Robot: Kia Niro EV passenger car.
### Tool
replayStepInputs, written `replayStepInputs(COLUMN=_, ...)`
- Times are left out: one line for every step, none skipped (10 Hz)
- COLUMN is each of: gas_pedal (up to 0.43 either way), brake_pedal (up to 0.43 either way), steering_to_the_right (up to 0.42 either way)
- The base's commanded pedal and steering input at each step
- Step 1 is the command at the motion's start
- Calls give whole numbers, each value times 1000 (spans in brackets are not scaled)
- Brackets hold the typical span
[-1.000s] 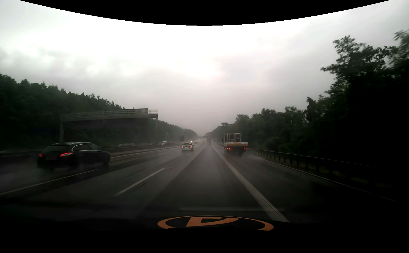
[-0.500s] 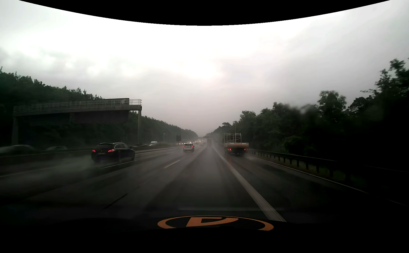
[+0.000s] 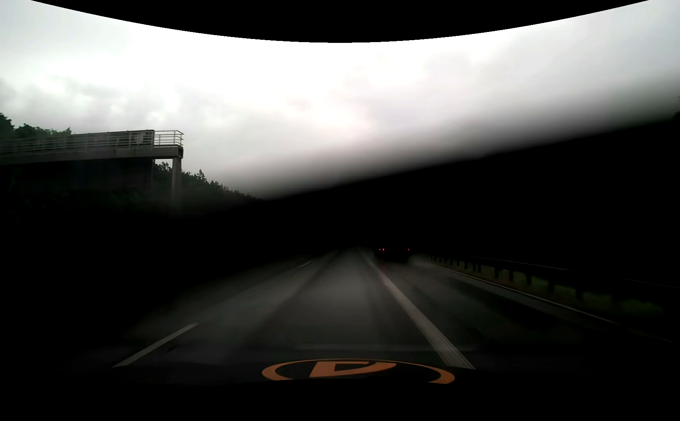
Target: Follow the waypoints while adhering to traffic rules and regulations
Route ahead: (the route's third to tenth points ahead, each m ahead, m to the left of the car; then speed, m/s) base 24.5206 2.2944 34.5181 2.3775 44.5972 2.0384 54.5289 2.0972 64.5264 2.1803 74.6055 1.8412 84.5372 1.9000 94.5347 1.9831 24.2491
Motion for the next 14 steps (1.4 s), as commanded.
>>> replayStepInputs(gas_pedal=79, brake_pedal=0, steering_to_the_right=-4)
replayStepInputs(gas_pedal=79, brake_pedal=0, steering_to_the_right=-4)
replayStepInputs(gas_pedal=79, brake_pedal=0, steering_to_the_right=-4)
replayStepInputs(gas_pedal=87, brake_pedal=0, steering_to_the_right=-4)
replayStepInputs(gas_pedal=87, brake_pedal=0, steering_to_the_right=-3)
replayStepInputs(gas_pedal=98, brake_pedal=0, steering_to_the_right=-3)
replayStepInputs(gas_pedal=98, brake_pedal=0, steering_to_the_right=-3)
replayStepInputs(gas_pedal=110, brake_pedal=0, steering_to_the_right=-3)
replayStepInputs(gas_pedal=118, brake_pedal=0, steering_to_the_right=-3)
replayStepInputs(gas_pedal=118, brake_pedal=0, steering_to_the_right=-3)
replayStepInputs(gas_pedal=118, brake_pedal=0, steering_to_the_right=-1)
replayStepInputs(gas_pedal=118, brake_pedal=0, steering_to_the_right=1)
replayStepInputs(gas_pedal=118, brake_pedal=0, steering_to_the_right=1)
replayStepInputs(gas_pedal=118, brake_pedal=0, steering_to_the_right=0)
